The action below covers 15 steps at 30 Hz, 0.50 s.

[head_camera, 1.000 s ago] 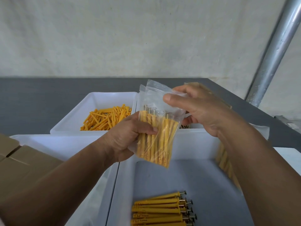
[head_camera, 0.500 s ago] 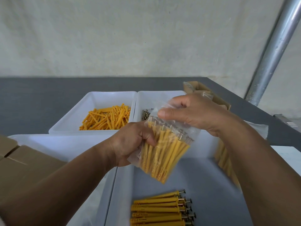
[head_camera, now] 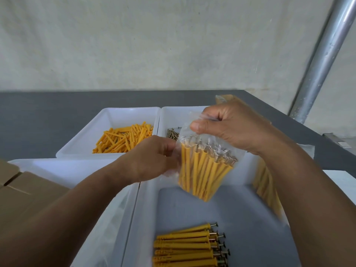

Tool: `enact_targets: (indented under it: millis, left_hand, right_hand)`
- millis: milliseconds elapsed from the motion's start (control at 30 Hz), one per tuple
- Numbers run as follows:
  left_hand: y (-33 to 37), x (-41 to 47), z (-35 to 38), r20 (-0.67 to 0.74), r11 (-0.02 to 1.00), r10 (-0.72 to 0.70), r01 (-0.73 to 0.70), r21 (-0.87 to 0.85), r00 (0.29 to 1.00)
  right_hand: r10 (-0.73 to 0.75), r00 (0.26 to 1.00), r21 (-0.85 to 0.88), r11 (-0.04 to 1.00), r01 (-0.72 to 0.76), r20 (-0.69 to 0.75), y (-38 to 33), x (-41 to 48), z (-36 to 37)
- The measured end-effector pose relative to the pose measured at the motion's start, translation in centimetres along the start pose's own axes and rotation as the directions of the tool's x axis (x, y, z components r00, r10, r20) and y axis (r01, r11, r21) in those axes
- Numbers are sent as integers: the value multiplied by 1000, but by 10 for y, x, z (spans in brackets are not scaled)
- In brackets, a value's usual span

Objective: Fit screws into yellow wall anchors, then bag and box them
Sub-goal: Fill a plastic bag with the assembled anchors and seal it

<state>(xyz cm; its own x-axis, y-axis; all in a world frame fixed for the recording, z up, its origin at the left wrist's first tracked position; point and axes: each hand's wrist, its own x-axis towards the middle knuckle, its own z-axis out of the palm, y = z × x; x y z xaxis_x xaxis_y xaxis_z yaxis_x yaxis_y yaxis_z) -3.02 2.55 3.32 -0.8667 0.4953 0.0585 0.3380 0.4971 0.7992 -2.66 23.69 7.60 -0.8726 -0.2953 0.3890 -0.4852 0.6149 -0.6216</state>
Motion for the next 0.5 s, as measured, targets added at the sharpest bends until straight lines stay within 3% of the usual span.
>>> enact_targets:
  millis: [100,167,300,500]
  left_hand:
    - [-1,0,-1,-8,963,17,-14,268,1000]
    - [-2,0,-2,-27,943,-25,33,332,999]
    - [-4,3,1,-97,947,-111,135,292,989]
    - [-3,4,0,-90,937,-108,132,323,990]
  right_hand:
    - [13,998,-20,1000,-12,53,0,0,-3]
    - [139,977,-105,987,-124,160,5,-3,-8]
    - [434,836,-460,850,-256,337,14,-7,-9]
    - [517,797,-466,814,-346,313,11,-8,-12]
